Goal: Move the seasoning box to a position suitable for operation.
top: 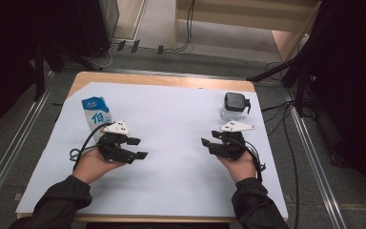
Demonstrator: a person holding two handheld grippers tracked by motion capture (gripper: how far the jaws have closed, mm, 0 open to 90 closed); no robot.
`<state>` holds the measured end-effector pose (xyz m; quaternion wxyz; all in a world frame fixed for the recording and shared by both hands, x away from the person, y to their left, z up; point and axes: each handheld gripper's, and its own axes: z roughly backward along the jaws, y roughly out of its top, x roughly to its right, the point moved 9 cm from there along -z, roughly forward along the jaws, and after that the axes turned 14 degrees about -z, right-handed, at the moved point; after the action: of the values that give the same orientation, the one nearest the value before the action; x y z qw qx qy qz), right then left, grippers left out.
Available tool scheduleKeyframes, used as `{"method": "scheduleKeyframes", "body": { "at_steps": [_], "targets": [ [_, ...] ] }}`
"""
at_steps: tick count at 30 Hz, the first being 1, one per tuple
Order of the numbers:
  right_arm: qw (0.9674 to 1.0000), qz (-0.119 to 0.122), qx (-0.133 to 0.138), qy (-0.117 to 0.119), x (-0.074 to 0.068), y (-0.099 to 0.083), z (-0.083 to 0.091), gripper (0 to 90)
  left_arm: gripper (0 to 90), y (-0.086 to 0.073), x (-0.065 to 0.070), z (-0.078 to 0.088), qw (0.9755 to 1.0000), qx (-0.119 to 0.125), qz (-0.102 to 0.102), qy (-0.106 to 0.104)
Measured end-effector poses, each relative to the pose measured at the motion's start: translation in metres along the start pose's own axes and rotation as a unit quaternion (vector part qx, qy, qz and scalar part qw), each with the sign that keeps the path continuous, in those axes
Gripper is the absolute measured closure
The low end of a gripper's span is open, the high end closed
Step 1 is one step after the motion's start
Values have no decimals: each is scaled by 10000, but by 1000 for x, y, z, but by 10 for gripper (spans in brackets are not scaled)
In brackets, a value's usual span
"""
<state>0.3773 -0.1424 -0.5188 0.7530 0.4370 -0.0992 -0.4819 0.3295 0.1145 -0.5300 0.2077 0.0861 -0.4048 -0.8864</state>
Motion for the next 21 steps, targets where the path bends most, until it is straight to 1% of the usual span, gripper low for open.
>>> {"method": "scheduleKeyframes", "body": {
  "at_steps": [3,6,7,10,13,15,16,17,20,21],
  "targets": [
    [9998,-124,69,-142,9,2,1,447,358,1,-1,0,10000,18,-10,42],
    [9996,-179,109,-176,13,3,3,447,358,2,-2,1,10000,32,-12,23],
    [9995,-198,132,-212,16,3,5,446,358,1,-2,1,10000,-7,0,12],
    [9990,-273,187,-302,21,4,7,428,355,1,-3,1,10000,2,6,-21],
    [9979,-439,297,-383,28,7,10,406,340,2,-3,2,10000,22,45,-5],
    [9977,-446,324,-395,30,8,11,399,331,2,-3,3,10000,32,68,-38],
    [9967,-526,400,-482,37,10,13,388,325,2,-3,4,10000,-2,85,-24],
    [9963,-561,418,-496,39,11,14,381,324,2,-3,5,10000,-33,60,-5],
    [9948,-668,457,-614,49,13,15,379,313,3,-3,6,10000,14,60,13],
    [9948,-668,457,-614,49,13,15,379,308,3,-3,6,10000,14,60,13]
  ]
}}
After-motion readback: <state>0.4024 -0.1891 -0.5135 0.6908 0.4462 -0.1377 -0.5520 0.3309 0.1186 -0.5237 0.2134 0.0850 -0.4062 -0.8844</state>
